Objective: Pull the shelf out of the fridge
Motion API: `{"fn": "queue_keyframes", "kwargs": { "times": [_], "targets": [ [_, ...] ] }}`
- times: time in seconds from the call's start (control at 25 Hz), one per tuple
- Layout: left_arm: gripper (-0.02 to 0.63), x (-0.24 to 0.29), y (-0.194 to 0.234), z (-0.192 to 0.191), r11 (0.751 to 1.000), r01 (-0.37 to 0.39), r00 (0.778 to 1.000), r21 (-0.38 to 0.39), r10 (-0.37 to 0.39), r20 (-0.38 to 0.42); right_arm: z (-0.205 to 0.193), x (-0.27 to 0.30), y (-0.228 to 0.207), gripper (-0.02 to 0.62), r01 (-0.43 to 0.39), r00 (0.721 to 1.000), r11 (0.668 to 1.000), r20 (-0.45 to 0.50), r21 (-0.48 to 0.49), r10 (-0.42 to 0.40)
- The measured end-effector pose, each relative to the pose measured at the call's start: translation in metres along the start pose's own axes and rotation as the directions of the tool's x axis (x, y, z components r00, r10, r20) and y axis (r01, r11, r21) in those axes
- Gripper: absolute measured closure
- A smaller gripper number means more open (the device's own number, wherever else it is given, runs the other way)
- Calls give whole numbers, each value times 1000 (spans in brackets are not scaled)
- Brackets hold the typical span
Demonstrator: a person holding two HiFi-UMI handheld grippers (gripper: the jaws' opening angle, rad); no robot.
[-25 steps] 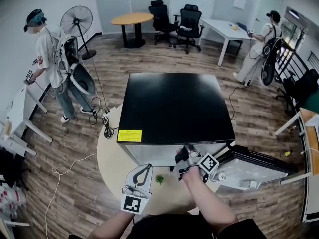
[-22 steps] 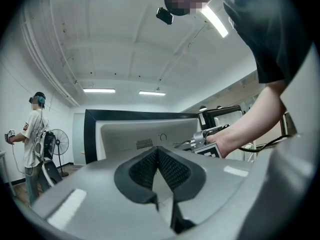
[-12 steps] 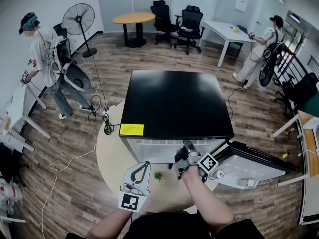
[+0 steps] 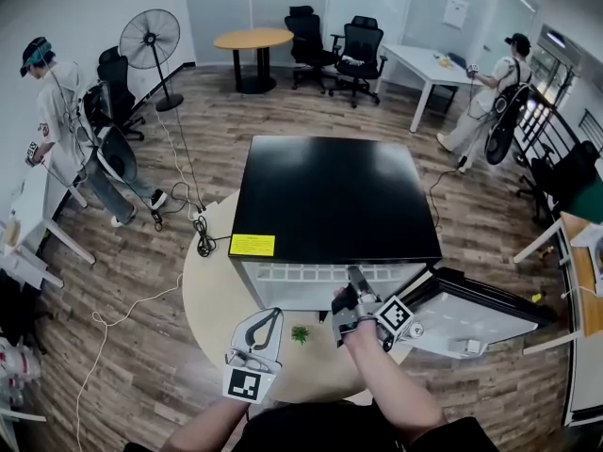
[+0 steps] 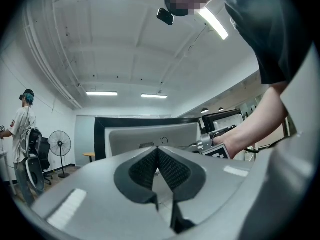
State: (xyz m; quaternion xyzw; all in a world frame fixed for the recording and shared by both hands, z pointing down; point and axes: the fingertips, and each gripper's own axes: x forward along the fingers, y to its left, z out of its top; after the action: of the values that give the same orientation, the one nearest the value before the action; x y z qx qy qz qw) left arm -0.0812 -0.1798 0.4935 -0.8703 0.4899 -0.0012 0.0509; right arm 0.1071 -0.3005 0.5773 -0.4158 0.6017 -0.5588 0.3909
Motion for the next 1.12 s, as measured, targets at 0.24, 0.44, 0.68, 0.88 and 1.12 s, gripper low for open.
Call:
{"fn": "queue_keyframes", "kwargs": {
  "times": [0.24,0.44,0.68,0.88,1.12],
  "targets": [
    [607,2,1,4,1000,3,1000,0,-3,7,-4,-12,3,563,2,1000,1000,-2,8,-2],
    [607,0,-3,7,1000,8,1000,2,-8,23,-9,-24,5,563,-4,1000,1000,-8,5,4],
    [609,-1,-4,7,1000,9,1000,2,-9,28,-11,-32,2,563,13,1000,1000,-4,8,-13],
    [607,-3,-5,8,1000,5,1000,-12,-5,26,-12,-36,4,563,10,1000,1000,0,9,-10],
    [608,-16,-13,-1,1000,6,1000,-17,-6,30,-20,-54,-5,563,17,1000,1000,0,14,-17]
  ]
}}
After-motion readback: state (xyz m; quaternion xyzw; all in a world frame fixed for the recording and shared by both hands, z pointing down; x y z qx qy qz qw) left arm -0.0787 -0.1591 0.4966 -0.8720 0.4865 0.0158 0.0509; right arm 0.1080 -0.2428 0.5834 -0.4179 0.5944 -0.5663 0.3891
